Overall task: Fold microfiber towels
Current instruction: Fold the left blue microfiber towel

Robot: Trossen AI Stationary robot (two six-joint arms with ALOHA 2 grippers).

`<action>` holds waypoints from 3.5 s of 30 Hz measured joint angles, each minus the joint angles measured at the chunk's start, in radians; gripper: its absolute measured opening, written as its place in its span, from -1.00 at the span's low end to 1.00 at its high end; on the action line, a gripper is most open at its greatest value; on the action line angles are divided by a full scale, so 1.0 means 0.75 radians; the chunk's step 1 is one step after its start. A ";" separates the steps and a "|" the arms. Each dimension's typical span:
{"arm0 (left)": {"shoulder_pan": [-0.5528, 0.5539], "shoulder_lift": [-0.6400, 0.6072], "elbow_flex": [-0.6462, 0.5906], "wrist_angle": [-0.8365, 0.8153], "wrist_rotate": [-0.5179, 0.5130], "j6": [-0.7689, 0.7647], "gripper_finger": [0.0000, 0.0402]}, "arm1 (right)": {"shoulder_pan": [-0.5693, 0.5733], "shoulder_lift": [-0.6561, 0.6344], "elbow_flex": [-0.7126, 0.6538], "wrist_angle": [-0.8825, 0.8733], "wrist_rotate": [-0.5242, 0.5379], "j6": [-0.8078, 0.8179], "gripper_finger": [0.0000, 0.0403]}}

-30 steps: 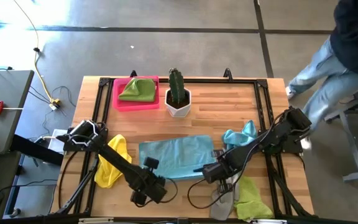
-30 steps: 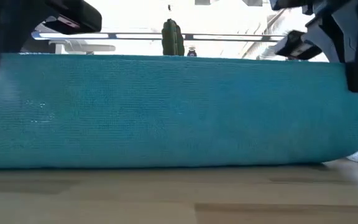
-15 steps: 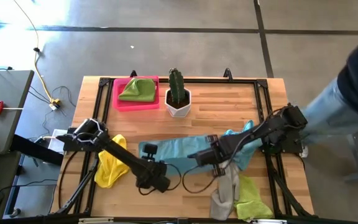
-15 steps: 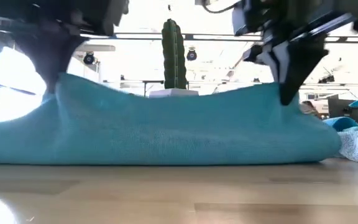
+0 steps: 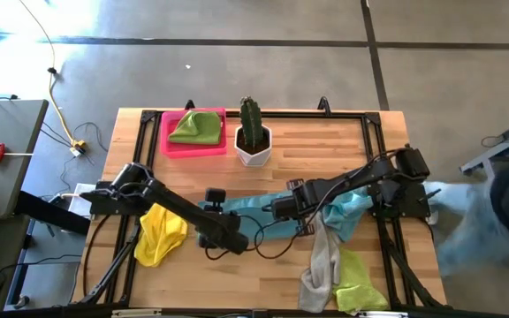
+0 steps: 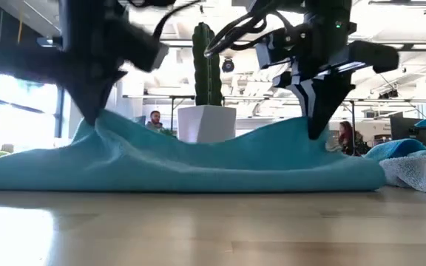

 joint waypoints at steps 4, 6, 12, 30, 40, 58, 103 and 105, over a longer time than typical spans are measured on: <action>0.016 -0.005 -0.108 0.000 -0.047 -0.058 -1.00 | -0.032 0.000 0.000 0.027 0.009 -0.066 -1.00; 0.025 -0.005 -0.140 0.009 -0.055 -0.066 -1.00 | -0.052 0.000 0.000 0.045 0.010 -0.076 -1.00; 0.033 -0.005 -0.187 0.119 -0.068 -0.027 -1.00 | -0.102 0.019 0.000 0.061 0.007 -0.058 -1.00; 0.088 -0.005 -0.186 0.117 -0.240 -0.057 -0.63 | -0.107 0.056 0.000 -0.161 0.120 0.077 -0.31; 0.083 -0.058 -0.195 -0.090 -0.460 -0.144 -0.42 | -0.076 -0.046 -0.056 -0.212 0.176 0.205 -0.24; 0.005 -1.023 -1.019 1.097 -0.054 -0.118 -0.67 | -0.049 -0.459 -0.731 0.786 0.071 1.007 -0.24; -0.079 -0.842 -1.383 1.576 0.127 -0.244 -0.77 | -0.020 -0.277 -0.831 1.115 0.037 1.260 -0.25; -0.079 -0.811 -1.379 1.586 0.126 -0.253 -0.77 | -0.015 -0.277 -0.831 1.141 -0.008 1.256 -0.33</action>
